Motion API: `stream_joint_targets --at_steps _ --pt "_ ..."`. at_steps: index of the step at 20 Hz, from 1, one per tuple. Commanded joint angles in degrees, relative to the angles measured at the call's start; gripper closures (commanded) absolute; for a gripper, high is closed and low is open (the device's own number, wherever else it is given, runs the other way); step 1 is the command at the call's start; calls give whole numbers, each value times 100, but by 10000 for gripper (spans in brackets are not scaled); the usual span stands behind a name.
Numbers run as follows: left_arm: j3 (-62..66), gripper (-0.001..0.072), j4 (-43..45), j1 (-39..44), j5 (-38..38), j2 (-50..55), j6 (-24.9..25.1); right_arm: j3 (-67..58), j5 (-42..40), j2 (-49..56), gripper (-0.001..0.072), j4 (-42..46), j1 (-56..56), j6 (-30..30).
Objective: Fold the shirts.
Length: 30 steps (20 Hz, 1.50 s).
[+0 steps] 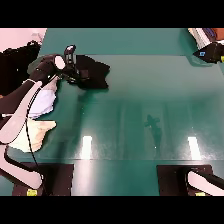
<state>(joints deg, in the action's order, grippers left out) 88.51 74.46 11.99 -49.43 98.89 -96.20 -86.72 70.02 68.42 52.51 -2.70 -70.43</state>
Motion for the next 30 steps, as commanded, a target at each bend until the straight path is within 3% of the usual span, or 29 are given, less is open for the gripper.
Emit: stream_joint_targets --at_steps 1,5,11,14,17,22,23,24,25,30 --pt "162 675 -155 -39 -142 81 68 -7 -2 -2 697 -4 2 -2" --pt "1255 683 -79 -37 -977 -278 221 -7 -105 -236 697 -50 2 -2" --pt "2754 684 52 -17 -1484 -2164 614 -7 -1204 -1209 697 -48 2 -2" --pt "2747 685 485 407 -2000 -2798 619 -7 -1449 -1482 697 -46 2 -2" --pt "2430 684 505 1266 -2470 -2758 619 -7 -1414 -1552 697 -50 4 -2" --pt "341 681 142 2761 -1333 -2704 627 -7 -1099 -1541 697 -44 4 -2" --pt "-26 533 -7 2962 -1047 -2647 671 -7 -1075 -1541 697 -46 4 -2" --pt "-291 170 -76 3101 -798 -2568 660 -7 -1054 -1541 697 -46 2 -2" --pt "-407 37 -72 3126 -708 -2496 667 -7 -1034 -1541 697 -46 2 -2" --pt "-452 40 457 2149 -1141 -2413 634 -7 -761 -1541 697 -46 2 -2"
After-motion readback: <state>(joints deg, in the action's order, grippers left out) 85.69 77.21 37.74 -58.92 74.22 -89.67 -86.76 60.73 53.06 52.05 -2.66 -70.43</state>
